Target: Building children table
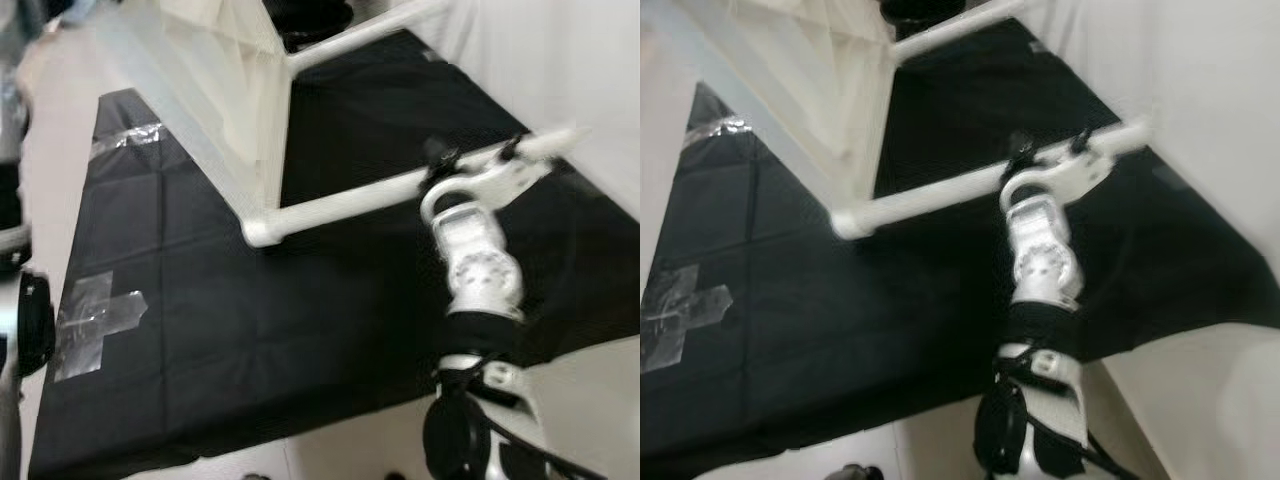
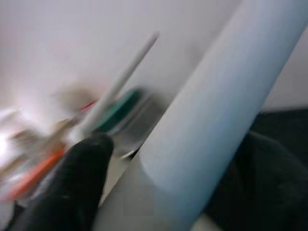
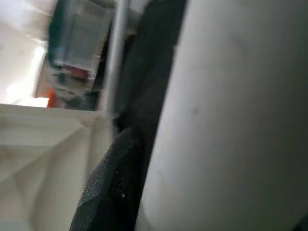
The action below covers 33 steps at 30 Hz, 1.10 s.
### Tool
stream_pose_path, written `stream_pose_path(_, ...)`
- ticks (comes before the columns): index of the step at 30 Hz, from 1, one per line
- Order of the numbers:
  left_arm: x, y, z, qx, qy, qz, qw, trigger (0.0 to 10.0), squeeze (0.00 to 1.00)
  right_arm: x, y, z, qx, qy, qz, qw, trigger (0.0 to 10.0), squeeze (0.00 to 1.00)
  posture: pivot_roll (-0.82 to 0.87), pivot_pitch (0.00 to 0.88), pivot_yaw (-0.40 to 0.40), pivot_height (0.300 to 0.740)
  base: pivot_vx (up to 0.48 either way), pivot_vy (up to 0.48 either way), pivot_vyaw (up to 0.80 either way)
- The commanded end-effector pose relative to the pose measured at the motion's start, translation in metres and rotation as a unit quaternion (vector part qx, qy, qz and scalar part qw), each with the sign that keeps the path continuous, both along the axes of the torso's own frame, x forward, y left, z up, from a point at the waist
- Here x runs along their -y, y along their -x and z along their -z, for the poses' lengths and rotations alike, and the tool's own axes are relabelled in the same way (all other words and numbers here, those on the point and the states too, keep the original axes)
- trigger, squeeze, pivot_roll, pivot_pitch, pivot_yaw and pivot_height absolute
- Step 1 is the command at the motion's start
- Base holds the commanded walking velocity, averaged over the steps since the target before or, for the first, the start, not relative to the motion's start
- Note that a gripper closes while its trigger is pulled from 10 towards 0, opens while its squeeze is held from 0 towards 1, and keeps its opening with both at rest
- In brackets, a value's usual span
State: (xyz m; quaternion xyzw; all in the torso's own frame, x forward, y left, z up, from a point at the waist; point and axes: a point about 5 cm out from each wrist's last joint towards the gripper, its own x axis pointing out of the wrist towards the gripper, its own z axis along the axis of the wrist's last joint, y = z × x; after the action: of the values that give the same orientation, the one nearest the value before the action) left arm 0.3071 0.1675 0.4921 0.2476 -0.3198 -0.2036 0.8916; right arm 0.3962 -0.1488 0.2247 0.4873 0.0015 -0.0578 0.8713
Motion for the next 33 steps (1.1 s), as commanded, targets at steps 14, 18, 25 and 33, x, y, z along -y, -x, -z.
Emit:
stream_pose_path(14, 0.018, 0.047, -0.039, 0.076, 0.007, 0.137, 0.988, 10.0, 0.0, 0.029, 0.019, 0.119, -0.269, 0.143, 0.059, 0.951, 10.0, 0.59, 0.19, 0.246, 0.124, 0.74, 0.0, 0.0, 0.0)
stream_pose_path(18, 0.017, 0.045, -0.034, 0.065, 0.009, 0.145, 0.987, 10.0, 0.0, 0.038, 0.021, 0.12, -0.274, 0.152, 0.087, 0.945, 10.0, 1.0, 0.19, 0.247, 0.122, 0.74, 0.0, 0.0, 0.0)
stream_pose_path(25, 0.017, 0.045, -0.017, 0.04, 0.008, 0.16, 0.986, 10.0, 0.0, 0.052, 0.013, 0.093, -0.209, 0.181, 0.164, 0.947, 10.0, 1.0, 0.16, 0.236, 0.112, 0.74, 0.0, 0.0, 0.0)
stream_pose_path(33, 0.018, 0.045, -0.01, 0.032, 0.009, 0.167, 0.985, 10.0, 0.0, 0.075, 0.013, 0.068, -0.168, 0.198, 0.234, 0.937, 10.0, 1.0, 0.15, 0.233, 0.108, 0.74, 0.0, 0.0, 0.0)
